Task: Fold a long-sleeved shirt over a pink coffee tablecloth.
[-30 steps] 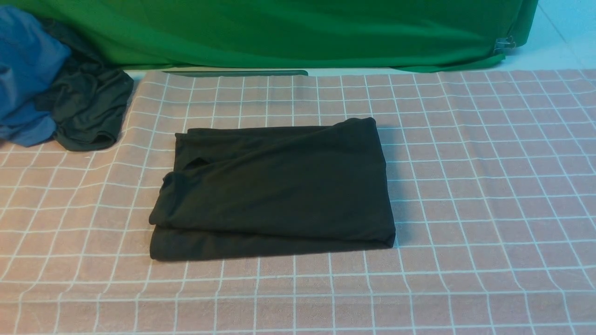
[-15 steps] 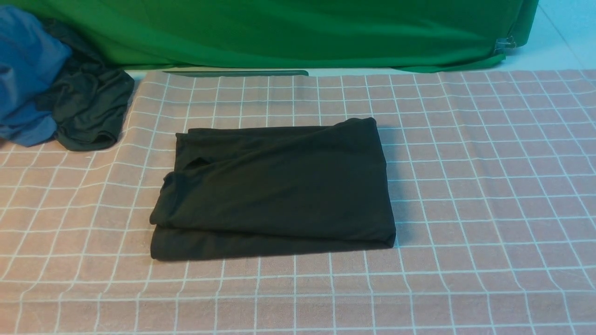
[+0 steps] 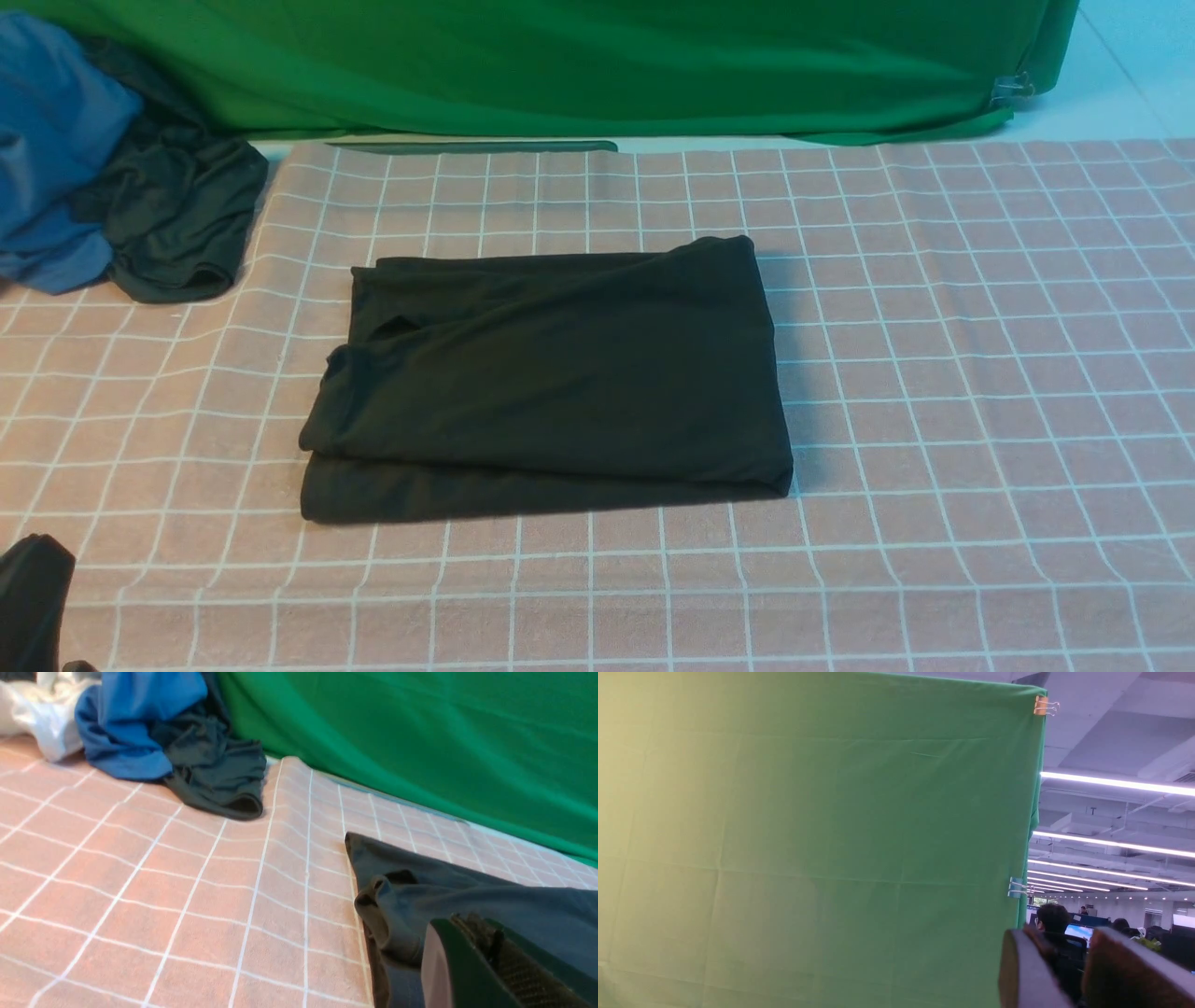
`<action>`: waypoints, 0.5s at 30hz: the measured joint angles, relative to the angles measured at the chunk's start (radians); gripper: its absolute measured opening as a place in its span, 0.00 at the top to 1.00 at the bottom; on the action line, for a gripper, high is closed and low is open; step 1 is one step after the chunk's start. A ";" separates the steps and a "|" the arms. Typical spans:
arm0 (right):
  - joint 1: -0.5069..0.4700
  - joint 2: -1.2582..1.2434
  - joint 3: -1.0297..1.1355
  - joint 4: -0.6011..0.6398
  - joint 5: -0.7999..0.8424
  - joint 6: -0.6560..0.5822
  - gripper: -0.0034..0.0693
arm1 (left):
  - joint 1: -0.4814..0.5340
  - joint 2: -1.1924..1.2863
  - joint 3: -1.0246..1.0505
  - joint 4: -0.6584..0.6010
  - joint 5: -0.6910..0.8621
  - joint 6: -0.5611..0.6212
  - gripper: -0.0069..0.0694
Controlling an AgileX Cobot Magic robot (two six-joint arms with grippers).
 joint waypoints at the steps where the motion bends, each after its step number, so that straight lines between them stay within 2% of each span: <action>1: 0.000 0.000 0.000 0.000 0.000 0.000 0.63 | 0.000 0.000 0.000 0.000 0.000 0.000 0.89; 15: 0.000 0.000 0.000 0.000 0.000 0.000 0.63 | 0.000 0.000 0.000 -0.008 0.000 0.006 0.89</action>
